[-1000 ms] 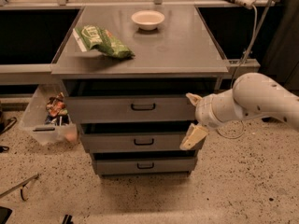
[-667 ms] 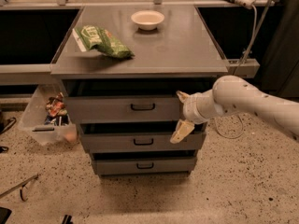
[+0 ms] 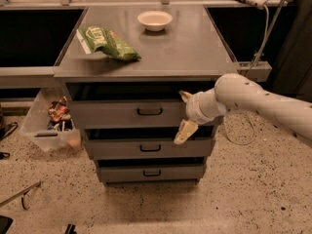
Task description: Open top drawer
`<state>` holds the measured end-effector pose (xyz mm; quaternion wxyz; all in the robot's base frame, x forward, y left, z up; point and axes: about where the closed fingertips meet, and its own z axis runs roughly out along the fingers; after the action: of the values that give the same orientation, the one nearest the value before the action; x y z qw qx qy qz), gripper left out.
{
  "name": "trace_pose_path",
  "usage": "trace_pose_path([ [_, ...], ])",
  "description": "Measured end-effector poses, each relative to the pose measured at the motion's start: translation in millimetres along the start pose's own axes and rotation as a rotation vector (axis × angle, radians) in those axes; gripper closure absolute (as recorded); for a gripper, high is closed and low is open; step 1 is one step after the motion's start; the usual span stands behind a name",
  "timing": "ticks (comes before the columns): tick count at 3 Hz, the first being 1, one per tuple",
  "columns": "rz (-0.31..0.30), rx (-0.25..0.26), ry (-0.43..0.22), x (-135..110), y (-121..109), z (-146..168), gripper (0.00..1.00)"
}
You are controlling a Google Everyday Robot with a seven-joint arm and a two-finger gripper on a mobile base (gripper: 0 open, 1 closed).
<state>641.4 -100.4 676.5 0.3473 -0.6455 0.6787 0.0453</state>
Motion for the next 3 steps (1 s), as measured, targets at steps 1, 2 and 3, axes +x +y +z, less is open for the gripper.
trace_pose_path([
  [1,-0.018,-0.018,-0.001,-3,-12,18,0.0],
  [2,-0.014,-0.082,-0.005,-5,-7,34,0.0],
  [3,0.023,-0.157,-0.021,-4,9,37,0.0],
])
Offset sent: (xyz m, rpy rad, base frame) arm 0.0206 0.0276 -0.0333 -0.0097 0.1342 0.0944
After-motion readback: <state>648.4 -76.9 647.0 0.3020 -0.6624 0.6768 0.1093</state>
